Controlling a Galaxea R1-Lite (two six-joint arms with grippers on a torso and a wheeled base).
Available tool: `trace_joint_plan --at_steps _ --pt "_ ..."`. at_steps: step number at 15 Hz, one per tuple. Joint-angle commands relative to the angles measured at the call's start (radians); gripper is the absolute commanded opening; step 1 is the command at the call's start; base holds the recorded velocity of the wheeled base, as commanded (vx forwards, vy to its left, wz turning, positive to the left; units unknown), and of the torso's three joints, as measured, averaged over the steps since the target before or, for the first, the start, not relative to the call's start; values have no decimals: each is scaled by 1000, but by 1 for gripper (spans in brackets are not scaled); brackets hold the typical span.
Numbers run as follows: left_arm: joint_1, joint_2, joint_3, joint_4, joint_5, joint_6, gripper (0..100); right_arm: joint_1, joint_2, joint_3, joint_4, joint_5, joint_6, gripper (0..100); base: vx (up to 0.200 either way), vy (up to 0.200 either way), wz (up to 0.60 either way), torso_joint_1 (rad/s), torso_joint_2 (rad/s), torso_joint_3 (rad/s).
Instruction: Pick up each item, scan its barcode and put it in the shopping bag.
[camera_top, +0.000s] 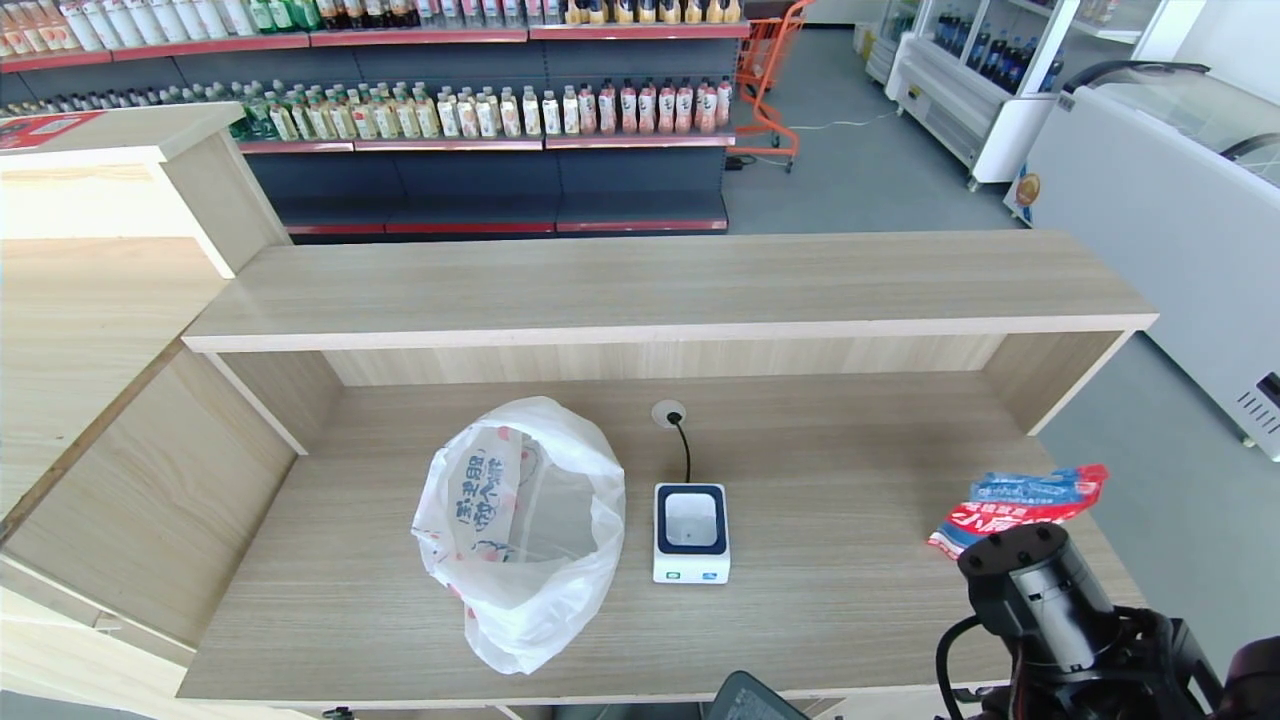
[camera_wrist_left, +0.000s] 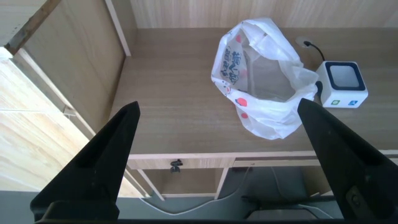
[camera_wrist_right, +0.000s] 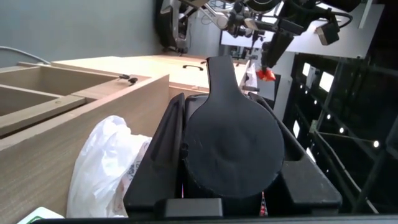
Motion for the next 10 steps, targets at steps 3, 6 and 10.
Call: trace_joint_plan --at_steps 3,6,10 --pt "0 0 0 -1 0 0 100 0 -19 9 1 2 -2 0 0 0 0 0 0 0" --pt "0 0 0 1 0 0 100 -4 -25 12 3 1 4 0 0 0 0 0 0 0" --pt "0 0 0 -1 0 0 100 -38 -45 -152 -5 -8 424 0 0 0 0 0 0 0"
